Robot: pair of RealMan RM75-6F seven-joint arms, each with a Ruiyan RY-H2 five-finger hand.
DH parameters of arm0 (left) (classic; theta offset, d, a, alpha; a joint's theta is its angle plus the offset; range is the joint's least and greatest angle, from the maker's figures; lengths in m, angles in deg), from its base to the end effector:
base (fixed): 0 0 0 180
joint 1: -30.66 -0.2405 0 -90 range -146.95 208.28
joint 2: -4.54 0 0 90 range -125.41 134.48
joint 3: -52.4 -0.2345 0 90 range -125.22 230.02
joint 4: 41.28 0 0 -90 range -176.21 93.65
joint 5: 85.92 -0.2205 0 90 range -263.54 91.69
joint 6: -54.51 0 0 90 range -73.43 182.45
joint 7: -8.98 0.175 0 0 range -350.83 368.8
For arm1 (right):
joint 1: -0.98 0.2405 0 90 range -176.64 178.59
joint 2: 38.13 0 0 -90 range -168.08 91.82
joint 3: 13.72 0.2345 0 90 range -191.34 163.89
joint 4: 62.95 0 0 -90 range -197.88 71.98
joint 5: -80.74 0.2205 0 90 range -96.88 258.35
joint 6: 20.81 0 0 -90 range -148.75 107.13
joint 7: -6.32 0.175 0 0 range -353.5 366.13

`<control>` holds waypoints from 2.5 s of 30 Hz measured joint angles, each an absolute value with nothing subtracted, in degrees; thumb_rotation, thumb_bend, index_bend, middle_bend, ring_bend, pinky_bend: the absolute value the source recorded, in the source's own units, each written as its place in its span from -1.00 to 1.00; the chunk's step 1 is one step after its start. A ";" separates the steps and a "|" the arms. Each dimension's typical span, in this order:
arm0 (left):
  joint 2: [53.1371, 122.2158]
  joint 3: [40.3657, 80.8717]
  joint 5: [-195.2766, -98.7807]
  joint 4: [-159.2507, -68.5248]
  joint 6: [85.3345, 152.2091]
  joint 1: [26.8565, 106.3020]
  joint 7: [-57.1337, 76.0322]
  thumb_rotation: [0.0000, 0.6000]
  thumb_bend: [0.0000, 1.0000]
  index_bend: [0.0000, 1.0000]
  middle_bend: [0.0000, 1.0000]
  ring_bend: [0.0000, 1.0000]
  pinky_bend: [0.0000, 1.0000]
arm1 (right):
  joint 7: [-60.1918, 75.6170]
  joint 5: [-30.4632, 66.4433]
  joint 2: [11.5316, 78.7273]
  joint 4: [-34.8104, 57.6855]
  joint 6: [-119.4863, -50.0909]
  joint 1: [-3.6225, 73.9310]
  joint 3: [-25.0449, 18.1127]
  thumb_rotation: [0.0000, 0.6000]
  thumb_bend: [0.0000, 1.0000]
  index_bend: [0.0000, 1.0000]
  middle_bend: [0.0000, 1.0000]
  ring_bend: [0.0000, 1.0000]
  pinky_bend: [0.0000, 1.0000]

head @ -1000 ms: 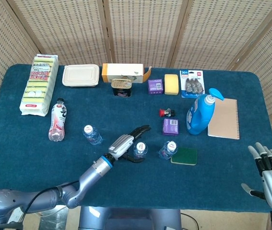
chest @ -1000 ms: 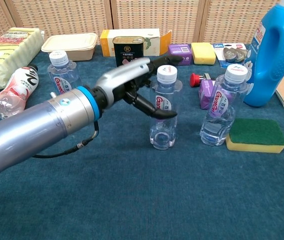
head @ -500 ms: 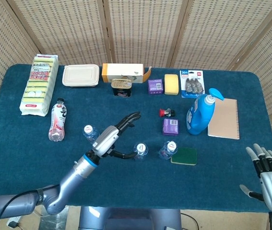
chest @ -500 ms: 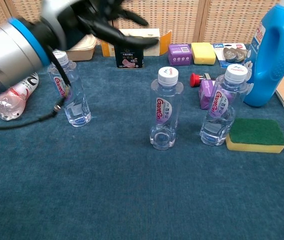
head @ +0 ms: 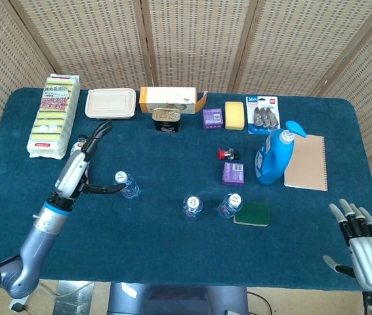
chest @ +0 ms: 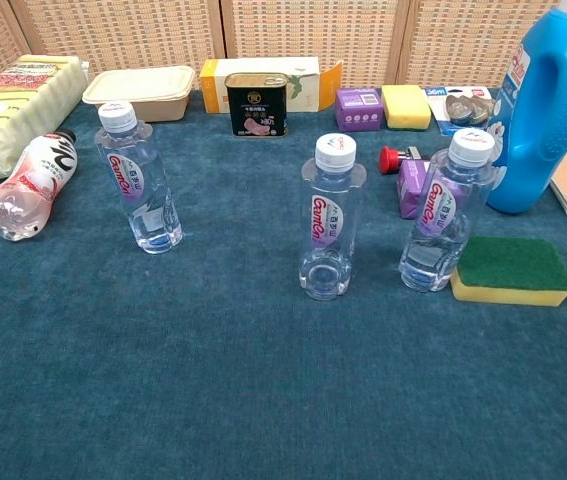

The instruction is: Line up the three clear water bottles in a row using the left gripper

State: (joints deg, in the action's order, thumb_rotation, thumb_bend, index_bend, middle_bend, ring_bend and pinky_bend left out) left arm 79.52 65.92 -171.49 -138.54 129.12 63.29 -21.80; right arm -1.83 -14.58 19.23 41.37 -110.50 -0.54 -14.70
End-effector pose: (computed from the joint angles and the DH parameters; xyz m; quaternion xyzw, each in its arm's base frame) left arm -0.1000 0.3322 0.0836 -0.5327 -0.4801 -0.6622 0.2174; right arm -0.2577 -0.1638 0.1492 0.6247 -0.3662 0.3785 0.5765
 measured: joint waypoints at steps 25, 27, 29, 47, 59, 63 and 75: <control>100.29 57.57 -172.95 -100.18 118.35 65.22 -51.35 1.00 -0.86 -1.00 -1.00 -1.00 -0.83 | -1.44 -14.04 18.95 41.57 -109.50 -0.17 -14.80 1.00 -1.00 -1.00 -1.00 -1.00 -1.00; 101.49 57.50 -172.93 -99.09 117.42 65.89 -51.45 1.00 -0.84 -1.00 -1.00 -1.00 -0.82 | -1.25 -13.96 18.85 41.53 -109.15 0.00 -14.81 1.00 -1.00 -1.00 -1.00 -1.00 -1.00; 102.83 57.36 -172.97 -97.92 116.68 66.51 -51.15 1.00 -0.80 -1.00 -1.00 -1.00 -0.78 | -1.04 -14.06 18.74 41.55 -109.13 0.04 -14.86 1.00 -1.00 -1.00 -1.00 -1.00 -1.00; 108.52 57.51 -170.68 -93.72 116.70 65.93 -42.23 1.00 -0.47 -0.04 -0.10 -0.21 -0.12 | -0.32 -14.72 18.49 41.55 -109.01 0.13 -15.28 1.00 -1.00 -1.00 -1.00 -1.00 -1.00; 107.07 55.57 -174.87 -99.08 120.95 65.40 -38.57 1.00 -0.47 0.00 -0.07 -0.19 -0.12 | -0.90 -14.62 18.70 41.74 -108.82 0.23 -15.28 1.00 -1.00 -1.00 -1.00 -1.00 -1.00; 106.92 54.41 -176.62 -101.53 121.60 65.70 -34.93 1.00 -0.47 0.00 -0.07 -0.19 -0.12 | -0.90 -14.52 18.72 41.75 -108.87 0.22 -15.24 1.00 -1.00 -1.00 -1.00 -1.00 -1.00; 110.39 53.01 -177.27 -102.41 119.87 66.84 -28.39 1.00 -0.48 0.00 -0.07 -0.19 -0.12 | -0.13 -14.29 18.49 41.48 -108.89 0.28 -15.16 1.00 -1.00 -1.00 -1.00 -1.00 -1.00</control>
